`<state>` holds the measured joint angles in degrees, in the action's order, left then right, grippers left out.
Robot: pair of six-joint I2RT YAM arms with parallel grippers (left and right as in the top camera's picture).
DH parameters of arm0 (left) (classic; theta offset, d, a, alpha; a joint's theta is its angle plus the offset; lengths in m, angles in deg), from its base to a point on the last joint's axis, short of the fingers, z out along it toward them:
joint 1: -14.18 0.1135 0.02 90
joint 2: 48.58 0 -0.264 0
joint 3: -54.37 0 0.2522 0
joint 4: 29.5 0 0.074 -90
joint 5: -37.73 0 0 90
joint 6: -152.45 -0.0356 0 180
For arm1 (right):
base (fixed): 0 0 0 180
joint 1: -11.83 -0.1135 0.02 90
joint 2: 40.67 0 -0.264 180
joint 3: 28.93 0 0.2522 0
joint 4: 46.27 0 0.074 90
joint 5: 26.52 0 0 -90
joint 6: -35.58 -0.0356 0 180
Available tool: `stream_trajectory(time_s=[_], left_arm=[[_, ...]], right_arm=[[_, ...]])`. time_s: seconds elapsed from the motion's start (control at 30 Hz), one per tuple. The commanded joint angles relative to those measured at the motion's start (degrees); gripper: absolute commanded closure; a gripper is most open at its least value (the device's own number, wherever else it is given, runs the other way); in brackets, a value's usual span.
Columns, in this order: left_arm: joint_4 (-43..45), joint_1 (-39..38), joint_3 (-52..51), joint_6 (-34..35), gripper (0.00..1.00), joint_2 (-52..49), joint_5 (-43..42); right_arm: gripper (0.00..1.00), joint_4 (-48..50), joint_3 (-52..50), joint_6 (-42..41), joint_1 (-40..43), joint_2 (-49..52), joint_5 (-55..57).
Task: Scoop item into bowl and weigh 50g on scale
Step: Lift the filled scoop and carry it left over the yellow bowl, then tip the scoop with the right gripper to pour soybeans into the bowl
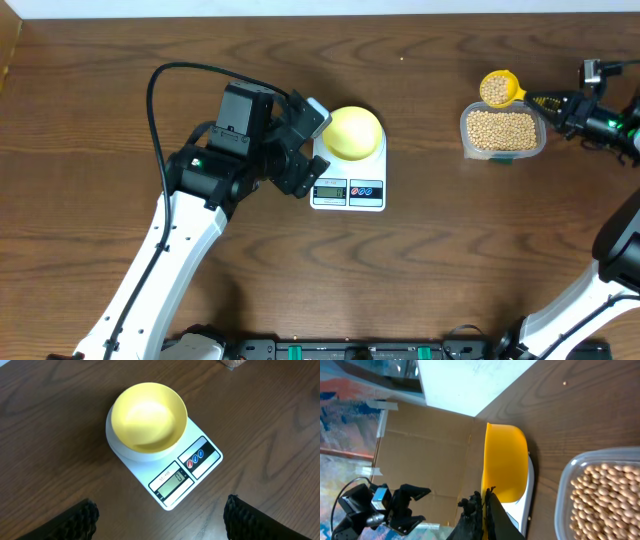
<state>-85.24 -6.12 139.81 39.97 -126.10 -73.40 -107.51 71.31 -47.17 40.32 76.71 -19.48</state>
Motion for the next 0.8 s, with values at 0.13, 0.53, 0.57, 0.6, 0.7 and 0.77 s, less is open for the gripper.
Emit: stream_trajectory(time_s=[0.13,0.53,0.57,0.6,0.7,0.77], left_arm=[[0.02,0.31,-0.37,0.48,0.18,0.04,-0.72],[0.02,0.31,-0.37,0.50,0.18,0.04,-0.72],[0.02,0.31,-0.37,0.50,0.18,0.04,-0.72],[0.02,0.31,-0.37,0.48,0.18,0.04,-0.72],[0.02,0.31,-0.37,0.50,0.18,0.04,-0.72],[0.02,0.31,-0.37,0.50,0.18,0.04,-0.72]], right_arm=[[0.99,5.09,-0.07,-6.01,-4.61,0.31,-2.71],[0.99,14.01,-0.07,-14.27,-11.08,0.31,0.50],[0.99,14.69,-0.07,-14.99,-11.85,0.31,0.52],[0.99,15.21,-0.07,-15.56,-12.44,0.31,0.52],[0.99,16.17,-0.07,-15.61,-14.19,0.31,0.52],[0.99,16.57,-0.07,-15.58,-15.91,0.31,0.55]])
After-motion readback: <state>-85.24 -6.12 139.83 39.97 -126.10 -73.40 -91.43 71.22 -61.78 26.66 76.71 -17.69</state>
